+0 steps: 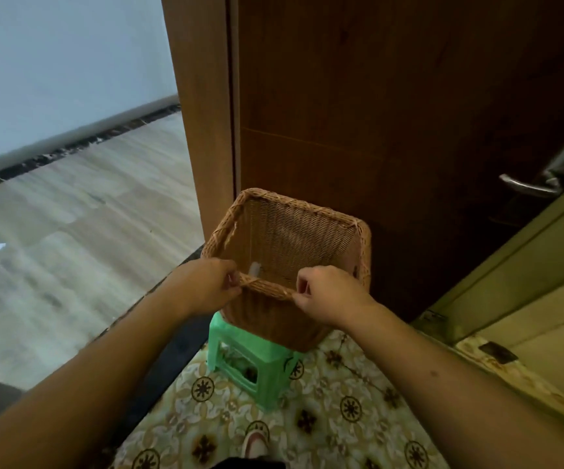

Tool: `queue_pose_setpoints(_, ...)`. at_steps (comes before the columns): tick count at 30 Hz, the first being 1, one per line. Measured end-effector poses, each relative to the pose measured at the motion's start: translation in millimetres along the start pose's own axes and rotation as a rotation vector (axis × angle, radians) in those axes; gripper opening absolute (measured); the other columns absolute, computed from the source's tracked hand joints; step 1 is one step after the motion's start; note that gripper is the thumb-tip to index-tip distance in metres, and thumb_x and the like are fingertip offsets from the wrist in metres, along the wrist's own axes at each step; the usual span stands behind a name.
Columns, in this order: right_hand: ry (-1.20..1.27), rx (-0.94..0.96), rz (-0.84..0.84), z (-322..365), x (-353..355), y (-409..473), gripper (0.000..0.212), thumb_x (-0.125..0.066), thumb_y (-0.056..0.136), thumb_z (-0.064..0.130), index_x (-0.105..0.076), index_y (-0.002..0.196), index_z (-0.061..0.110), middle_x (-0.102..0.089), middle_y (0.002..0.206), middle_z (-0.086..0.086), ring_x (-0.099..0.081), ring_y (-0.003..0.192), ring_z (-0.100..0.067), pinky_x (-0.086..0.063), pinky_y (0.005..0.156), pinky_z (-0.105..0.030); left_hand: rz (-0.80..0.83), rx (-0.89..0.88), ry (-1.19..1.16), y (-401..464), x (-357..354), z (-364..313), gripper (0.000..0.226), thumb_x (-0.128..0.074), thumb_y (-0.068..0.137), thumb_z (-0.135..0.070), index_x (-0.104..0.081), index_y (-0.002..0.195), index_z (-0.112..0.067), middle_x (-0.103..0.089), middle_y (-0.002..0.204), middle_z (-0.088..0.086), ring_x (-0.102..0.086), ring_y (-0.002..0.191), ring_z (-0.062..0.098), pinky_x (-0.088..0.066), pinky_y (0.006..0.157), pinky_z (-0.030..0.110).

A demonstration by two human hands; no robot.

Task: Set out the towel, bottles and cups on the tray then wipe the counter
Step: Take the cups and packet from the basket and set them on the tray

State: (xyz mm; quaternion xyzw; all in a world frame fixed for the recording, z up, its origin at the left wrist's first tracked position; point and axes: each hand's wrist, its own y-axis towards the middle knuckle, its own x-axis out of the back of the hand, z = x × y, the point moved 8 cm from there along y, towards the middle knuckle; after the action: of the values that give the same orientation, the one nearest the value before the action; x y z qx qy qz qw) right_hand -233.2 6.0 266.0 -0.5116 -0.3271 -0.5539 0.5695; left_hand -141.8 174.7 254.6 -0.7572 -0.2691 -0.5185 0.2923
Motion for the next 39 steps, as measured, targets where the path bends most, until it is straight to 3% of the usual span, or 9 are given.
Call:
queue_pose_setpoints(5, -0.009, -0.029, 0.05, -32.3, 12.0, 59.1, 0.008, -0.062, 0.094, 0.035, -0.061, 0.092, 0.028, -0.062, 0.09, 0.009, -0.059, 0.082, -0.013, -0.05, 0.064, -0.032, 0.057, 0.016, 0.003, 74.3, -0.1, 14.8, 0.012, -0.061, 0.088, -0.039, -0.062, 0.092, -0.028, -0.064, 0.084, -0.006, -0.061, 0.082, 0.017, -0.053, 0.073, 0.034)
queue_pose_setpoints(12, -0.011, -0.03, 0.132, -61.4, 5.7, 124.4, 0.005, -0.063, 0.096, 0.033, -0.061, 0.096, 0.028, -0.063, 0.093, 0.007, -0.06, 0.085, -0.011, -0.058, 0.074, -0.033, 0.069, 0.043, -0.023, 132.5, -5.0, 39.2, 0.005, -0.06, 0.09, -0.036, -0.059, 0.091, -0.032, -0.056, 0.076, -0.014, -0.055, 0.074, 0.007, -0.041, 0.067, 0.025)
queue_pose_setpoints(16, -0.025, 0.017, 0.187, -74.6, -12.4, 167.0, 0.006, -0.063, 0.095, 0.035, -0.061, 0.092, 0.029, -0.062, 0.09, 0.009, -0.059, 0.082, -0.01, -0.057, 0.071, -0.033, 0.152, 0.149, -0.042, 160.8, -27.4, 54.3, 0.017, -0.059, 0.09, -0.036, -0.049, 0.077, -0.034, -0.057, 0.08, -0.006, -0.058, 0.08, 0.016, -0.044, 0.068, 0.03)
queue_pose_setpoints(19, -0.025, 0.062, 0.259, -85.5, -35.2, 199.6, 0.007, -0.064, 0.094, 0.036, -0.061, 0.096, 0.03, -0.061, 0.093, 0.008, -0.059, 0.083, -0.01, -0.057, 0.073, -0.034, 0.163, 0.166, -0.022, 178.5, -41.9, 57.5, 0.008, -0.059, 0.091, -0.037, -0.062, 0.092, -0.03, -0.06, 0.084, -0.007, -0.059, 0.08, 0.014, -0.046, 0.069, 0.028)
queue_pose_setpoints(21, 0.004, 0.08, 0.329, -93.9, -51.9, 221.3, 0.009, -0.065, 0.094, 0.036, -0.062, 0.099, 0.029, -0.061, 0.093, 0.007, -0.06, 0.084, -0.011, -0.056, 0.074, -0.034, 0.191, 0.194, -0.034, 191.1, -54.8, 55.9, 0.018, -0.057, 0.093, -0.036, -0.066, 0.103, -0.026, -0.06, 0.086, -0.006, -0.061, 0.083, 0.015, -0.049, 0.072, 0.029)
queue_pose_setpoints(25, 0.016, 0.127, 0.459, -110.4, -87.0, 259.0, 0.014, -0.065, 0.094, 0.034, -0.063, 0.105, 0.026, -0.062, 0.097, 0.004, -0.061, 0.088, -0.015, -0.057, 0.08, -0.039, 0.295, 0.418, -0.077, 216.1, -89.0, 57.1, 0.018, -0.057, 0.095, -0.032, -0.067, 0.101, -0.018, -0.058, 0.079, -0.005, -0.059, 0.075, 0.013, -0.045, 0.065, 0.027)
queue_pose_setpoints(31, -0.008, 0.148, 0.582, -131.4, -143.8, 294.7, 0.024, -0.063, 0.092, 0.032, -0.066, 0.112, 0.019, -0.066, 0.113, -0.005, -0.064, 0.101, -0.027, -0.053, 0.079, -0.037, 0.454, 0.67, -0.177, 251.0, -152.6, 72.8, 0.039, -0.065, 0.09, -0.034, -0.06, 0.125, -0.016, -0.064, 0.116, 0.009, -0.062, 0.106, 0.028, -0.052, 0.093, 0.041)
queue_pose_setpoints(34, 0.025, 0.117, 0.644, -140.0, -172.4, 302.4, 0.025, -0.062, 0.09, 0.029, -0.069, 0.109, 0.014, -0.069, 0.113, -0.01, -0.066, 0.101, -0.03, -0.052, 0.08, -0.033, 0.449, 0.756, -0.196, 268.5, -177.0, 88.7, 0.043, -0.069, 0.088, -0.034, -0.06, 0.125, -0.015, -0.064, 0.116, 0.01, -0.062, 0.101, 0.026, -0.052, 0.085, 0.037)
queue_pose_setpoints(39, 0.053, 0.006, 0.733, -153.9, -237.4, 313.4, 0.03, -0.065, 0.092, 0.031, -0.068, 0.113, 0.009, -0.067, 0.117, -0.012, -0.063, 0.097, -0.029, -0.048, 0.077, -0.032, 0.604, 0.672, -0.168, 297.3, -244.9, 109.6, 0.044, -0.069, 0.089, -0.026, -0.059, 0.13, -0.014, -0.065, 0.125, 0.01, -0.062, 0.113, 0.028, -0.051, 0.095, 0.036)
